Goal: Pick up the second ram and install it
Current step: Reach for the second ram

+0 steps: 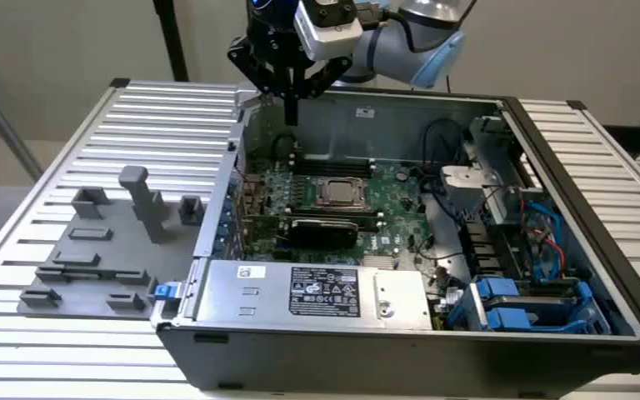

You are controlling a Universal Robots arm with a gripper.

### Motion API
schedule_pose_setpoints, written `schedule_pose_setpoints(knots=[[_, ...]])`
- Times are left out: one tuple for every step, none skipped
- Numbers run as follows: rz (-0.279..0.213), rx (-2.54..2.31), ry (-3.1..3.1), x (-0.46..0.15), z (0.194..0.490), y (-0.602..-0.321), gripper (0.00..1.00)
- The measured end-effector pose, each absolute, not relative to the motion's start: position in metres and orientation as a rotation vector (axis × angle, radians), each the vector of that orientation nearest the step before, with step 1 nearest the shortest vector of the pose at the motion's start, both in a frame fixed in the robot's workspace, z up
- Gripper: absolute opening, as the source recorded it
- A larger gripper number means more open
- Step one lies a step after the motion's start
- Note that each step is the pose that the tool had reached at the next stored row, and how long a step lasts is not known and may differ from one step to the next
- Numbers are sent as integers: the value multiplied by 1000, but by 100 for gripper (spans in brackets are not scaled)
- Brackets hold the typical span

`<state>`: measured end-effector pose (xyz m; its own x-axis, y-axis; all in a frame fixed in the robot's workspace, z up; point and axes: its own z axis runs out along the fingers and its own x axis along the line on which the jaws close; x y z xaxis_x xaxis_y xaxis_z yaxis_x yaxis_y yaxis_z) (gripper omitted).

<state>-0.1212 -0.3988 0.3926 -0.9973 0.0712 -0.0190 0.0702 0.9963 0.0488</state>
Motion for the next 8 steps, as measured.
schedule_pose_setpoints(knots=[[75, 110, 3118, -121, 393, -399, 11], [75, 110, 3118, -121, 393, -399, 11], [75, 110, 3118, -121, 393, -399, 11], [75, 110, 3118, -121, 393, -399, 11], [75, 110, 3118, -121, 393, -399, 11], [75, 110, 3118, -121, 393, -399, 11], [75, 110, 3118, -121, 393, -399, 11], [75, 110, 3118, -121, 393, -399, 11]])
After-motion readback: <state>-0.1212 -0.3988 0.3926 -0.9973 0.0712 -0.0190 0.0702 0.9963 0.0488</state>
